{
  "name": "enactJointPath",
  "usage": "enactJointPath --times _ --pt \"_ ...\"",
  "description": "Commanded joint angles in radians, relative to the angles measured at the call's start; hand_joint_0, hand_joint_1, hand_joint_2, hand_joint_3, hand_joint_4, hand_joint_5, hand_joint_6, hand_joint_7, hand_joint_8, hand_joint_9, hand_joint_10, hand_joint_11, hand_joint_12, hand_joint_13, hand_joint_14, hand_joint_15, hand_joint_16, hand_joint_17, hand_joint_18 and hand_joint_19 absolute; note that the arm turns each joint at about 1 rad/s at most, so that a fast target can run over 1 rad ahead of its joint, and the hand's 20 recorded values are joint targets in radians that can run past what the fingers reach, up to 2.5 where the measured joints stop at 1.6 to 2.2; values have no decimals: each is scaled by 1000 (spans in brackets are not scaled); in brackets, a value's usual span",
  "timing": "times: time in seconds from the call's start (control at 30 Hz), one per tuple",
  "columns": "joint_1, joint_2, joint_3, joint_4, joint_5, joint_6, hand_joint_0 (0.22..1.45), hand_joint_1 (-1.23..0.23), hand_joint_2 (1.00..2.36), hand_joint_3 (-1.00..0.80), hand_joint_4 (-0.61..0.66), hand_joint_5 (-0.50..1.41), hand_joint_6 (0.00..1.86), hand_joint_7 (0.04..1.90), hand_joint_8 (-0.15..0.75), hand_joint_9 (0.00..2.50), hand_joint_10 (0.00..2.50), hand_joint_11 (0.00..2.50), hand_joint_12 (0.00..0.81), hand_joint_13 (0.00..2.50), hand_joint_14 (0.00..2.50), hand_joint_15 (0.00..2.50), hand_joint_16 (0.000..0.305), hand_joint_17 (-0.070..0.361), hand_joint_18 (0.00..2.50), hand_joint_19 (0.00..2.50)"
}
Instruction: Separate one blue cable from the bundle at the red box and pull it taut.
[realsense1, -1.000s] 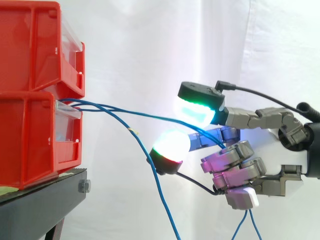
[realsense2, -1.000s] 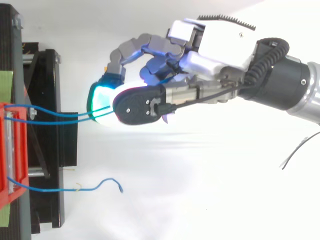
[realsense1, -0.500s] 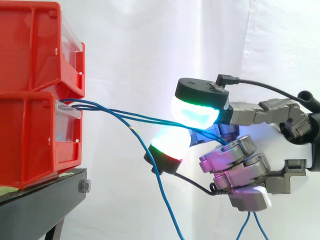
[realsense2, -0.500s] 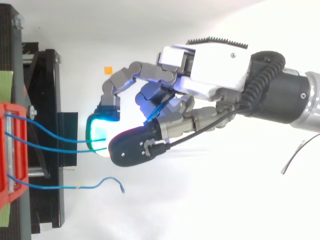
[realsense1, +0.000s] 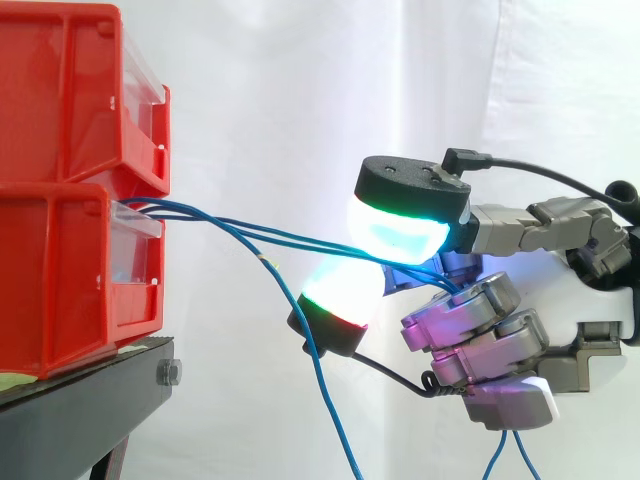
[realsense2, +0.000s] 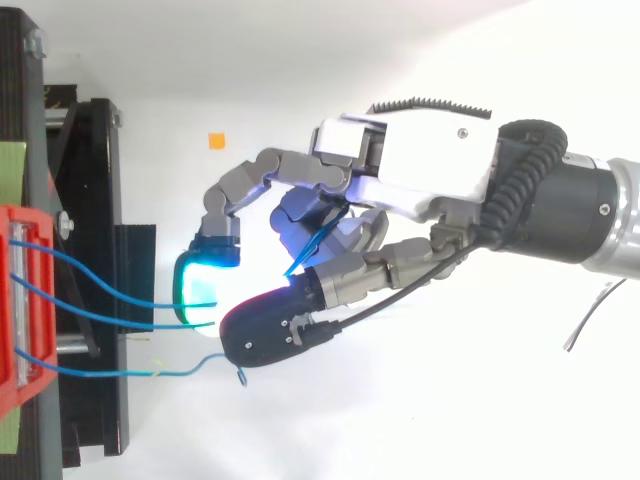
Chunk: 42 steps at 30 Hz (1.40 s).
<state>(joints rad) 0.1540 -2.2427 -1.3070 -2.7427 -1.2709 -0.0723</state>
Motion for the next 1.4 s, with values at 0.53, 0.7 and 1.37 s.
enactJointPath --times 0.53,0.7,1.37 --pt "12 25 0 -35 -21 -1 817 -909 1000 -500 129 -232 910 1049 429 840 2500 2500 516 1447 2500 1774 163 123 2214 896" --pt "15 23 3 -35 -19 -1 807 -921 1000 -500 130 -232 910 1048 429 834 2500 2500 519 1440 2500 1762 161 121 2207 934" --pt "19 23 3 -17 -11 6 528 -942 1000 -500 190 -256 887 912 387 360 2500 2500 450 805 1931 1637 50 112 1278 1697"
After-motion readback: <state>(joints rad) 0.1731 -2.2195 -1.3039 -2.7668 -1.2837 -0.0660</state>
